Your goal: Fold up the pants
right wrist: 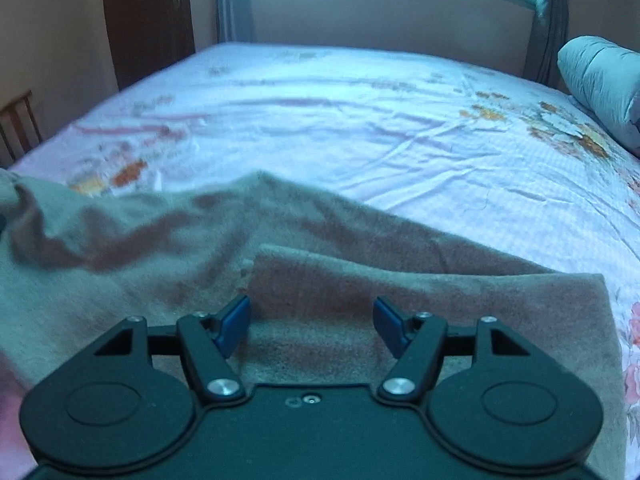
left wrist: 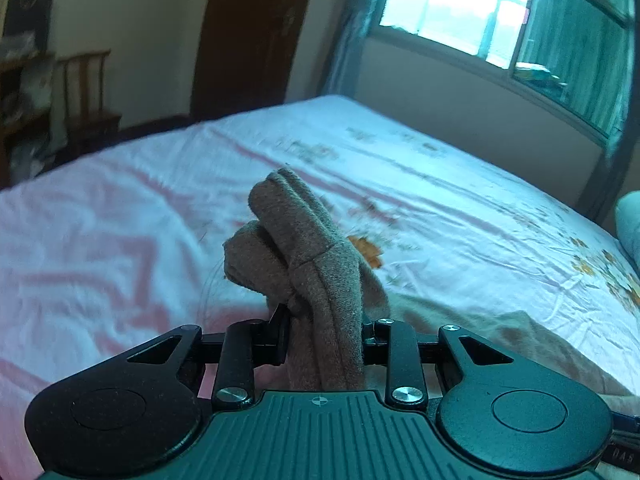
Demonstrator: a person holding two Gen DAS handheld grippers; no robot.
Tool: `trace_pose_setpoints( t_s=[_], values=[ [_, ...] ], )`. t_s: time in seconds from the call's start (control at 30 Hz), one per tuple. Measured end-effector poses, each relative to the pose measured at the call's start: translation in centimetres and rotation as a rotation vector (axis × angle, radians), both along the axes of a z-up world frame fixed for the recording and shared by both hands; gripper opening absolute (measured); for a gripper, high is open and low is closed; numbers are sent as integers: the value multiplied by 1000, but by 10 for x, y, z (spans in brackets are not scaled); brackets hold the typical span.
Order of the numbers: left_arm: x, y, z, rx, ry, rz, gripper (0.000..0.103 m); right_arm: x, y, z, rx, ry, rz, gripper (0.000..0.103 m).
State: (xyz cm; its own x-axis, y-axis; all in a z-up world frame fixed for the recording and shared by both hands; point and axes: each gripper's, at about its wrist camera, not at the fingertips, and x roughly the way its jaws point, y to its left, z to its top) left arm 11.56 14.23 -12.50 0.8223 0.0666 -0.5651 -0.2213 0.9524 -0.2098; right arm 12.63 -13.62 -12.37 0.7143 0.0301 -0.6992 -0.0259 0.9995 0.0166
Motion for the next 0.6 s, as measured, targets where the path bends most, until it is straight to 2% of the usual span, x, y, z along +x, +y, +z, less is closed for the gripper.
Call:
trace_pose_setpoints(
  t_s=[0.17, 0.27, 0.37, 0.5, 0.6],
  values=[
    [-3, -23, 14, 26, -58, -56, 28, -24, 0, -2, -26, 9, 36, 60],
    [-5, -46, 25, 45, -95, -129, 28, -27, 0, -11, -46, 36, 61, 61],
    [-10, -73, 35, 54, -133, -205, 28, -28, -9, -3, 18, 37, 41, 60],
    [-16, -117, 49, 59, -197, -317, 28, -39, -37, 10, 157, 3, -12, 60],
    [-17, -155, 53, 33, -208, -406, 28, -45, -58, 16, 180, -13, -51, 60]
  ],
)
